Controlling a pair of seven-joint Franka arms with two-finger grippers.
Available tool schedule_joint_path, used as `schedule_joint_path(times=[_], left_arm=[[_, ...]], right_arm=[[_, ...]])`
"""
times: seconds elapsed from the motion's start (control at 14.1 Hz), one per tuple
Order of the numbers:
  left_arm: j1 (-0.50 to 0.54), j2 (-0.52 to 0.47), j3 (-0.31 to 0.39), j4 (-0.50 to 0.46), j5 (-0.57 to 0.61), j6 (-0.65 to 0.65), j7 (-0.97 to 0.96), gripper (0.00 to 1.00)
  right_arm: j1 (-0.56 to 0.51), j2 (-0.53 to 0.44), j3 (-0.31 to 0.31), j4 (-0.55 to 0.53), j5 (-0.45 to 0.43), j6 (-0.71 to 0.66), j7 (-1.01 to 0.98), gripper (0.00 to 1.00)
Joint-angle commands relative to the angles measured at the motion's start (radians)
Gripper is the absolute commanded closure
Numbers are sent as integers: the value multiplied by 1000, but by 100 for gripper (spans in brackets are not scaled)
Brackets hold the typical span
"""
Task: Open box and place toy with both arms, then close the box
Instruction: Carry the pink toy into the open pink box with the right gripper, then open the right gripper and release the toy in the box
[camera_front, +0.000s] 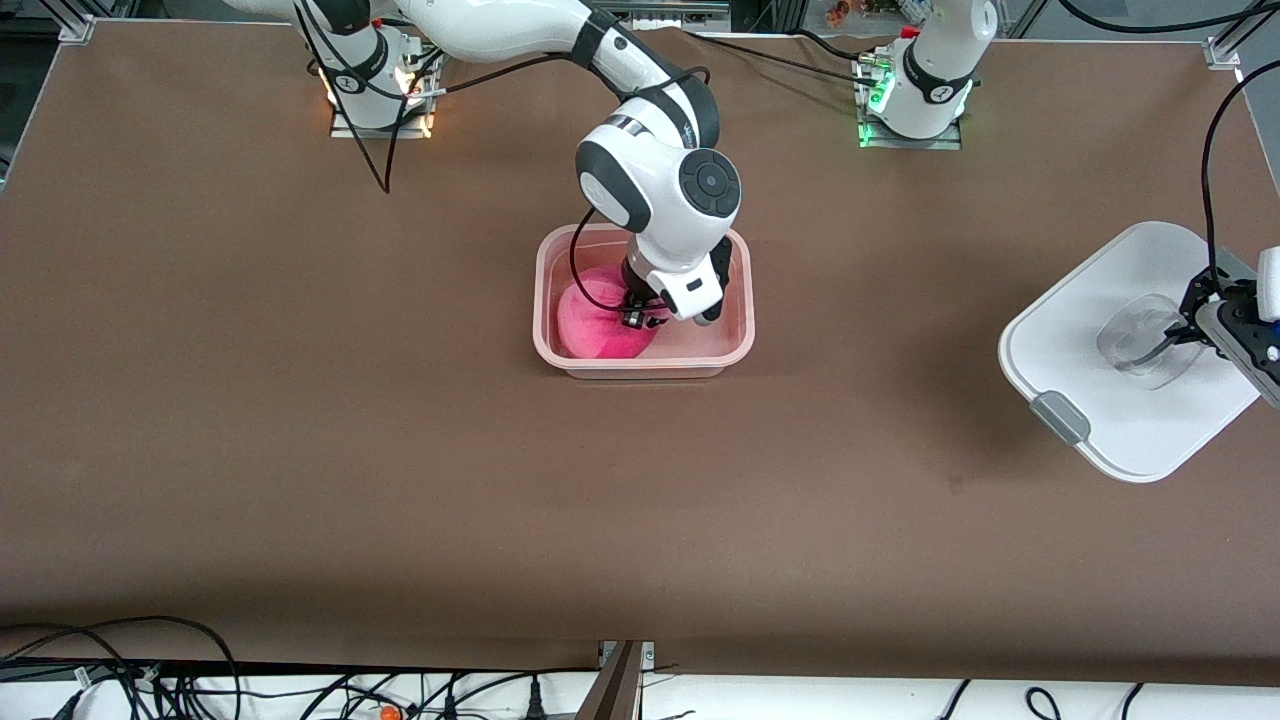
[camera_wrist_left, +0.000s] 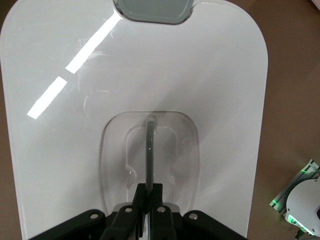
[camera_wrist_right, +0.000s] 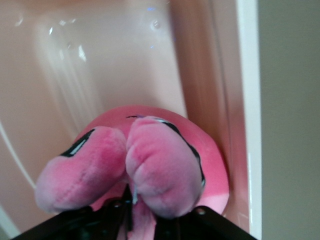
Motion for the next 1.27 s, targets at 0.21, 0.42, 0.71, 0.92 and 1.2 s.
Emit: schedule_joint_path(times=[0.21,0.42,0.71,0.92,1.2], left_arm=[[8,-6,-5,1,-14,-11,24,100],[-5,-6,-5,1,-37,-11,20,100],[-51,2,-48,1,-61,-8,9,100],[-135,2,-75,9,-64,-7,8,100],[-344,7,-83,13,-58,8,6,100]], right_arm=[[28,-3,22,43,-4,105,182,0],[-20,-45,12,43,55,121,208,0],[-131,-173,10,35,167,87,206,0],[-180,-267,-72,23,224,-50,229,0],[-285,-388,-201,-40,352,-170,222,0]])
